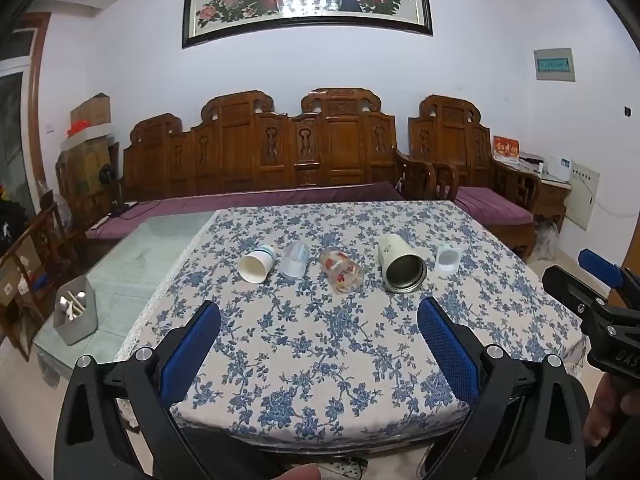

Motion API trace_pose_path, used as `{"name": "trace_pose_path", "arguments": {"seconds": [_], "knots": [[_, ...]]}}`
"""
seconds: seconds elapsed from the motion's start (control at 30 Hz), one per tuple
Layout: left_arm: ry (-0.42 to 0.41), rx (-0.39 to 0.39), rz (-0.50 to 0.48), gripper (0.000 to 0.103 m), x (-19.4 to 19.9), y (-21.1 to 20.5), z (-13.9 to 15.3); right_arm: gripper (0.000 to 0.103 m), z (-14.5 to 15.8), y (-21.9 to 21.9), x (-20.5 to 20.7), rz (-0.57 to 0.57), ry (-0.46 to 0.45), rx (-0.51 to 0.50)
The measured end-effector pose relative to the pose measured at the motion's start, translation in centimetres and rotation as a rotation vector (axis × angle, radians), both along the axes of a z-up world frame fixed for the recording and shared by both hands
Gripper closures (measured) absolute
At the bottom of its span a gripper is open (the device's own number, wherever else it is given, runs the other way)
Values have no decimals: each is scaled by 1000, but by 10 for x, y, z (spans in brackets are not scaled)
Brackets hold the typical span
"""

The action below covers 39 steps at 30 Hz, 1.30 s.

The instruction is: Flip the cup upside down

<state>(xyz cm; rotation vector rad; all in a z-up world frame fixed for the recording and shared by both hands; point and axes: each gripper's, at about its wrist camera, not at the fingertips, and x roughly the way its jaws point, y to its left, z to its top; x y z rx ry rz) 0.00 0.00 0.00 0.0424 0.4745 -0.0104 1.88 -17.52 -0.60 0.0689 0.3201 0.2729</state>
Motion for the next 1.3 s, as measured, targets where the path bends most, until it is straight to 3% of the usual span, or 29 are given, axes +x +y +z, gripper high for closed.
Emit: {"name": "trace_pose_path", "arguments": {"seconds": [1.3], "knots": [[-23,-9,-5,8,1,-1,2,2,2,0,-1,-2,-5,9]]}}
